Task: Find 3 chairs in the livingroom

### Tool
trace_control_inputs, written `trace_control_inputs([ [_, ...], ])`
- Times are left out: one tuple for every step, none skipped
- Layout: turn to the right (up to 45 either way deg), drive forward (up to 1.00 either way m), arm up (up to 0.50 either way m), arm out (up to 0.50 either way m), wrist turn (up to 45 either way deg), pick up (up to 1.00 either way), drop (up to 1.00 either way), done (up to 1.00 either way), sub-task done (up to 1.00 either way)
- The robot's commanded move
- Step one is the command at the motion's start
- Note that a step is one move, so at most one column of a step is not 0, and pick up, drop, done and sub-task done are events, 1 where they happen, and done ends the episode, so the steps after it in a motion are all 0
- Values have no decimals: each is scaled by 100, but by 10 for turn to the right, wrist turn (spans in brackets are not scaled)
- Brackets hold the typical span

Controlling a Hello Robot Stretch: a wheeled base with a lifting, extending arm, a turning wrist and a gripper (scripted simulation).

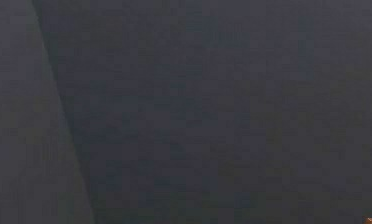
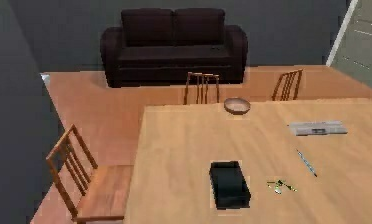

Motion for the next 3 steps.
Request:
trace_control_inputs([
  [450, 0, 0, 0, 0, 0, 0, 0, 0],
  [210, 0, 0, 0, 0, 0, 0, 0, 0],
  [0, 0, 0, 0, 0, 0, 0, 0, 100],
])
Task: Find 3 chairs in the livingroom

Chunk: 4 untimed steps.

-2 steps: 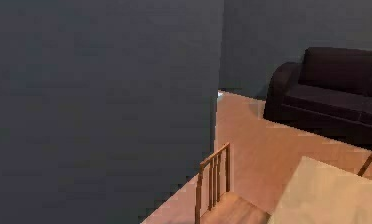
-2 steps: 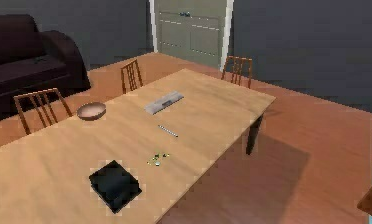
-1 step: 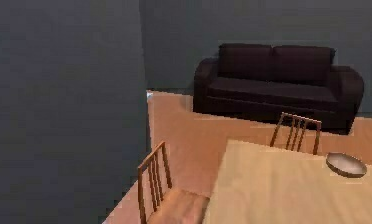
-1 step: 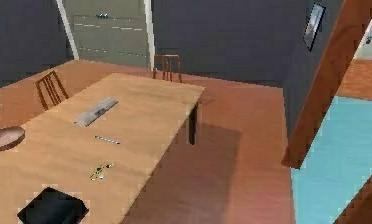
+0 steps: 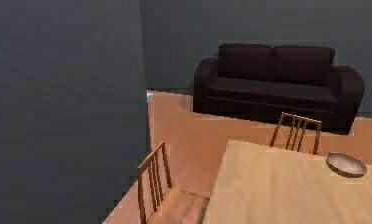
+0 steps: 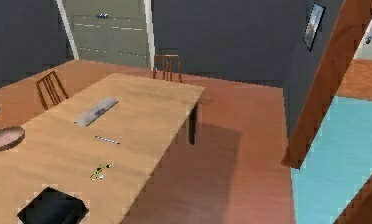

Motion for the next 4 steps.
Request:
trace_control_inputs([
  [450, 0, 0, 0, 0, 0, 0, 0, 0],
  [450, 0, 0, 0, 0, 0, 0, 0, 0],
  [150, 0, 0, 0, 0, 0, 0, 0, 0],
  [0, 100, 0, 0, 0, 0, 0, 0, 0],
])
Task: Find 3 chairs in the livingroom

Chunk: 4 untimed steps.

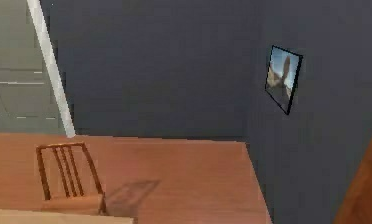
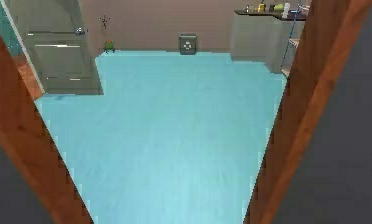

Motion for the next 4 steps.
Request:
trace_control_inputs([
  [0, 95, 0, 0, 0, 0, 0, 0, 0],
  [-240, 0, 0, 0, 0, 0, 0, 0, 0],
  [-30, 0, 0, 0, 0, 0, 0, 0, 0],
  [0, 85, 0, 0, 0, 0, 0, 0, 0],
])
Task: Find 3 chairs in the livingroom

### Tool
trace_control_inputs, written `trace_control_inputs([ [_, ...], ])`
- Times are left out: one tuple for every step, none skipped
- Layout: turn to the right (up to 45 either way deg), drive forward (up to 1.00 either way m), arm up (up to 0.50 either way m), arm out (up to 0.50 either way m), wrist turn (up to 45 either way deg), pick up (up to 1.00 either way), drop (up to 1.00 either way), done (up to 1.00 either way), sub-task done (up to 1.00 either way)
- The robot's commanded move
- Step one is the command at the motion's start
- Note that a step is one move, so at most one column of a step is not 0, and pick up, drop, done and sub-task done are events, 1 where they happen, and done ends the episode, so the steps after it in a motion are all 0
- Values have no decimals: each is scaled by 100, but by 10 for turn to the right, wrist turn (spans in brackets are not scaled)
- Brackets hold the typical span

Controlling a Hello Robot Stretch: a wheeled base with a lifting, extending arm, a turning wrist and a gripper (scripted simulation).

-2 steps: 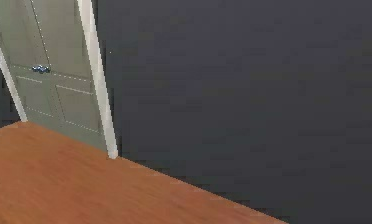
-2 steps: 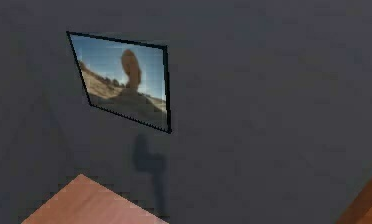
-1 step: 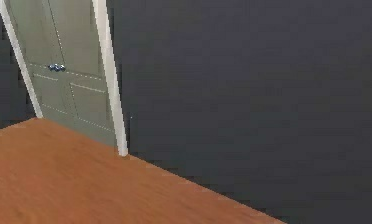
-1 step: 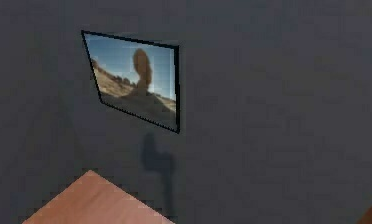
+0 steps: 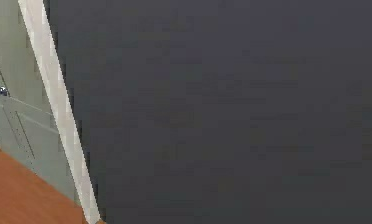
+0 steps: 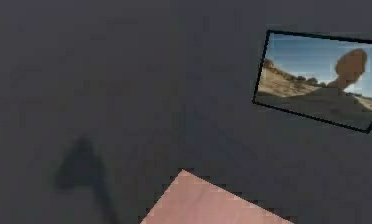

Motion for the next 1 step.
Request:
trace_control_inputs([
  [-450, 0, 0, 0, 0, 0, 0, 0, 0],
])
